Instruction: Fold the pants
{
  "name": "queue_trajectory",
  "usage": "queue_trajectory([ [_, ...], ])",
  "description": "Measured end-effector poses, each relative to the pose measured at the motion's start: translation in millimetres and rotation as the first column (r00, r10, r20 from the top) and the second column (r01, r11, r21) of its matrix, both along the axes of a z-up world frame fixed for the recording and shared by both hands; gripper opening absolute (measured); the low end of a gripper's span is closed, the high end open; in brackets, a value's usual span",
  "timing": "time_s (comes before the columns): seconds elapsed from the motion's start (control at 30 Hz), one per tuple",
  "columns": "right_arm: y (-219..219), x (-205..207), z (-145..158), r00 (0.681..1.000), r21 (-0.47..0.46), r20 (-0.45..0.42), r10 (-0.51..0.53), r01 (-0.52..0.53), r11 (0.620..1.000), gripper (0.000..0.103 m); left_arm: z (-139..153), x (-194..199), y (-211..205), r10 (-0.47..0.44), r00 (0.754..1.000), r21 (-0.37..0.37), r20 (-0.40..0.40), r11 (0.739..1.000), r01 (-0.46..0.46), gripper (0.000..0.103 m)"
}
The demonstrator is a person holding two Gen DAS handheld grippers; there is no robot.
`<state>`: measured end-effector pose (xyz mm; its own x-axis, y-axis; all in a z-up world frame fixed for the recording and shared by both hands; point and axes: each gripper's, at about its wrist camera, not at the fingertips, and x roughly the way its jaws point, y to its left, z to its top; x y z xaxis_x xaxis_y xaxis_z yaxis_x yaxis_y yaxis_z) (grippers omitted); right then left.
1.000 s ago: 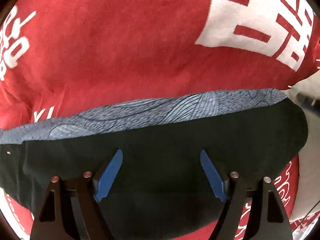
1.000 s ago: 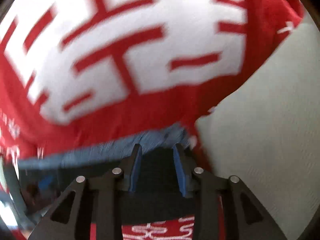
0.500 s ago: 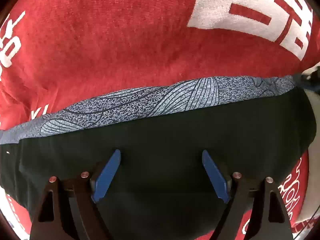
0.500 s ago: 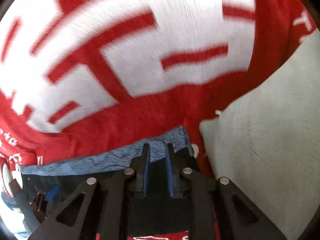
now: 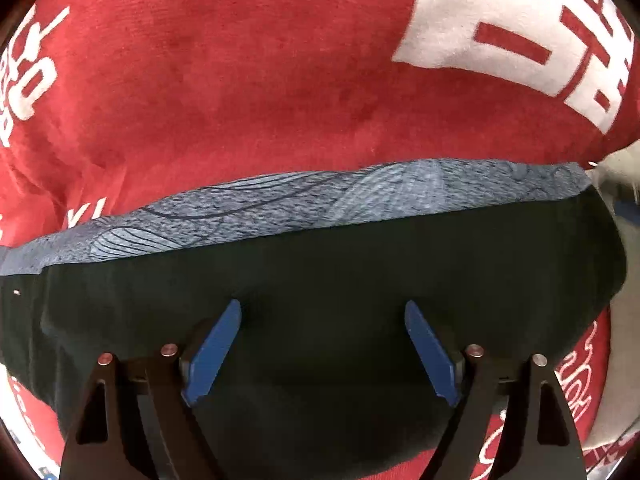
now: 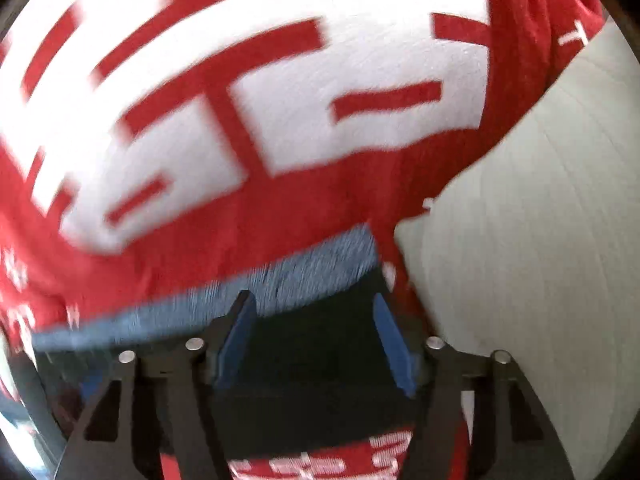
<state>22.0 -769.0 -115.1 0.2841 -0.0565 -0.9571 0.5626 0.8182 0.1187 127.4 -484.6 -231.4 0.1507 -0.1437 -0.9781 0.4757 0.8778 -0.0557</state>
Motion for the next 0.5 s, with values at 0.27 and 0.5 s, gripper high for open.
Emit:
queue_trajectory([
  [0.27,21,-31,-41,0.993,-0.017,-0.08,0.083,-0.084,0.996,0.077,-10,73,43,0.12,0.99,0.03,0.07,0.992,-0.123,0.095],
  [0.5,8,-34,-36,0.994,0.01,-0.083,0.075,-0.074,0.997,0.082,-1,114,86,0.265,0.959,0.086,0.097,0.958,-0.274,0.095],
])
